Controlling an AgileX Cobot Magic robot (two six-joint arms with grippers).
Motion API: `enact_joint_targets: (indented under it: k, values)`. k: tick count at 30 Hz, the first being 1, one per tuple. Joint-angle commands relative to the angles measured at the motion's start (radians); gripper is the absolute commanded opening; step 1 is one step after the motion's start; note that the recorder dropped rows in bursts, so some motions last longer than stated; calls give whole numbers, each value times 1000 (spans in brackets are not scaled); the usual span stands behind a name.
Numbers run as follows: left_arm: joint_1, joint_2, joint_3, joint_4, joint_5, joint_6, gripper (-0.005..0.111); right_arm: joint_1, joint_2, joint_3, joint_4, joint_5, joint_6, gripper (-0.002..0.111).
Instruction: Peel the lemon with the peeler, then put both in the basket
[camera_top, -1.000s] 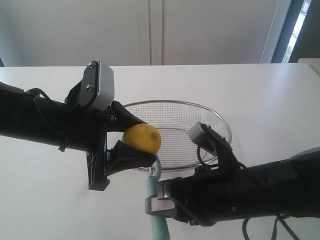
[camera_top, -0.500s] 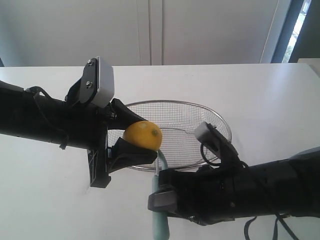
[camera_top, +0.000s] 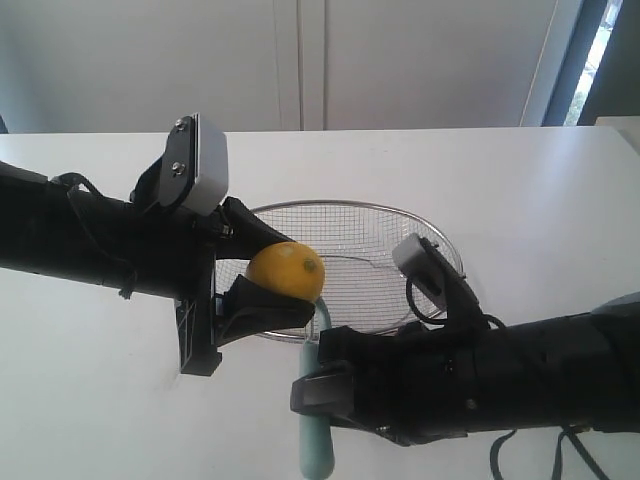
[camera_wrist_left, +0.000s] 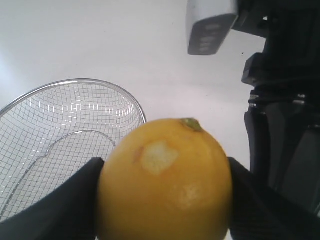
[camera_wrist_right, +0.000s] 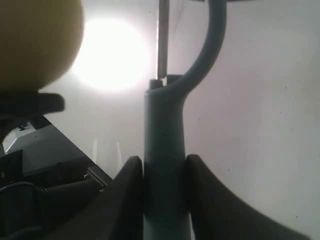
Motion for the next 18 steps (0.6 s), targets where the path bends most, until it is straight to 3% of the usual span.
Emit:
enact_joint_targets:
  k: [1,18]
  values:
    - [-7,-4,-8,-36,27,159,1,4,-46,-5,1,1,-3,0]
    - [-7,-4,-8,-36,0,159,1,4,-72,-3,1,-20,-3,0]
